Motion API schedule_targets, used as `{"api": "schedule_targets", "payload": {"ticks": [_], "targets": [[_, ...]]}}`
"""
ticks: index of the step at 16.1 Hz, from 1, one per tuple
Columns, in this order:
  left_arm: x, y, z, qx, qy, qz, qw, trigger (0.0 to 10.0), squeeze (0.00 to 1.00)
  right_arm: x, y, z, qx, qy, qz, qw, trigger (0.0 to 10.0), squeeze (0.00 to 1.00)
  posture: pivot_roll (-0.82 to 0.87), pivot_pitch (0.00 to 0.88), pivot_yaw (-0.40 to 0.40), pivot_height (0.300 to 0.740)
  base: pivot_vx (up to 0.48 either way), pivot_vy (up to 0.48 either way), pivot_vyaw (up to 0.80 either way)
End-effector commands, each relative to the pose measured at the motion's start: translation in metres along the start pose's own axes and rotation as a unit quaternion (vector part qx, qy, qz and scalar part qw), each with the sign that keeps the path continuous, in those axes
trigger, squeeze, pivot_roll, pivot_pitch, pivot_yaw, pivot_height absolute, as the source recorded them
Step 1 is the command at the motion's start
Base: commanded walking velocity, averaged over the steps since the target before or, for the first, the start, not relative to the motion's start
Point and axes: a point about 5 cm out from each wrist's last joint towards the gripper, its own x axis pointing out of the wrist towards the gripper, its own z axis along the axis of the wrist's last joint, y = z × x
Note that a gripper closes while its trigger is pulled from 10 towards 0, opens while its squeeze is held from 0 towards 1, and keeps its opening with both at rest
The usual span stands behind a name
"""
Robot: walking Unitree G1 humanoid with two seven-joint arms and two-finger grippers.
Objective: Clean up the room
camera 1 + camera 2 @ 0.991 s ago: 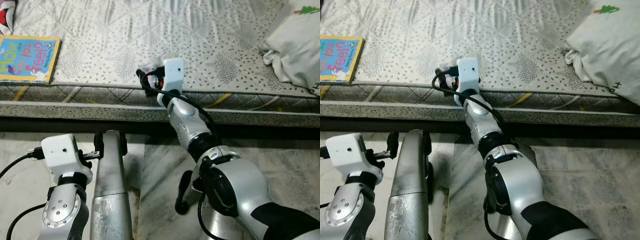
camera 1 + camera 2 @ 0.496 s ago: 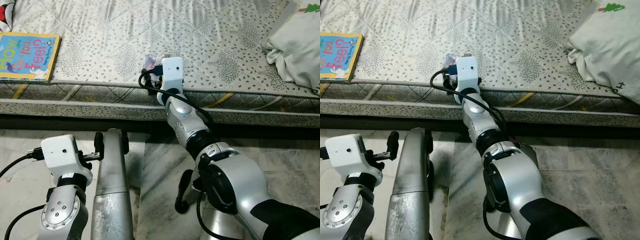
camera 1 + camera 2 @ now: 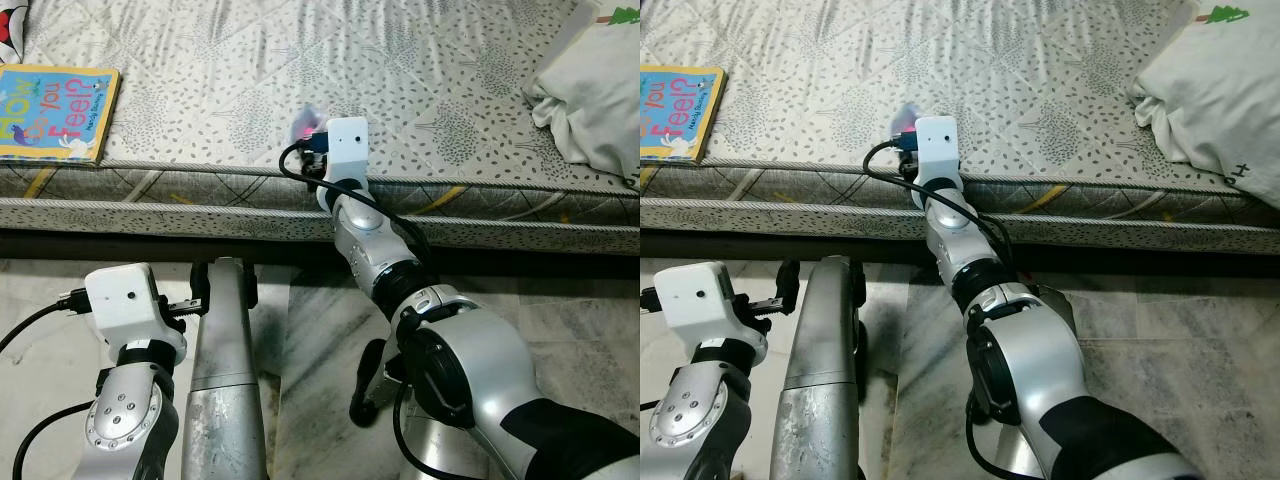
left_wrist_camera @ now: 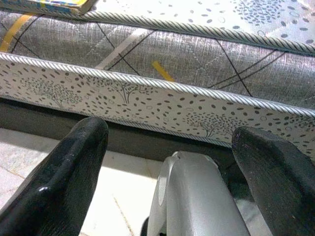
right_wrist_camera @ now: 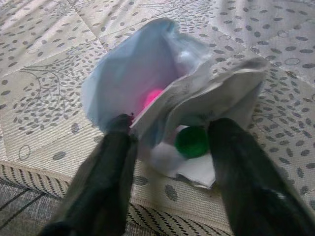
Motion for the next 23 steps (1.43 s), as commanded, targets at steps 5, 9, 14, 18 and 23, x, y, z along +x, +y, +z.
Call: {"api": "schedule_targets", "payload": {"ticks": [5, 9, 14, 18, 23], "targets": [[0.0, 0.006, -0.005, 0.004, 0.009, 0.017, 1.0, 10.0, 0.0, -0.006, 0.057, -0.005, 0.033, 0.021, 0.057, 0.998, 0.0, 0.0, 0.41, 0.401, -0.018, 0.509, 0.0, 0.0, 0.0], [0.001, 0.005, -0.005, 0.003, 0.009, 0.016, 1.0, 10.0, 0.0, -0.006, 0.054, -0.006, 0.035, 0.022, 0.052, 0.998, 0.0, 0.0, 0.4, 0.398, -0.016, 0.509, 0.0, 0.0, 0.0], [0.018, 0.0, -0.004, -0.003, -0.004, 0.006, 1.0, 10.0, 0.0, -0.002, 0.035, -0.004, 0.038, 0.021, 0.03, 0.999, 0.0, 0.0, 0.37, 0.35, -0.024, 0.509, 0.0, 0.0, 0.0], [0.035, -0.004, 0.0, -0.008, -0.026, 0.002, 1.0, 10.0, 0.0, 0.0, 0.022, -0.001, 0.036, 0.019, 0.019, 0.999, 0.0, 0.0, 0.35, 0.284, -0.038, 0.509, 0.0, 0.0, 0.0], [0.074, -0.015, 0.004, -0.014, -0.06, -0.02, 0.998, 10.0, 0.0, 0.002, -0.012, 0.005, 0.027, -0.008, 0.006, 1.0, 0.0, 0.0, 0.22, 0.126, -0.031, 0.509, 0.0, 0.0, 0.0]]}}
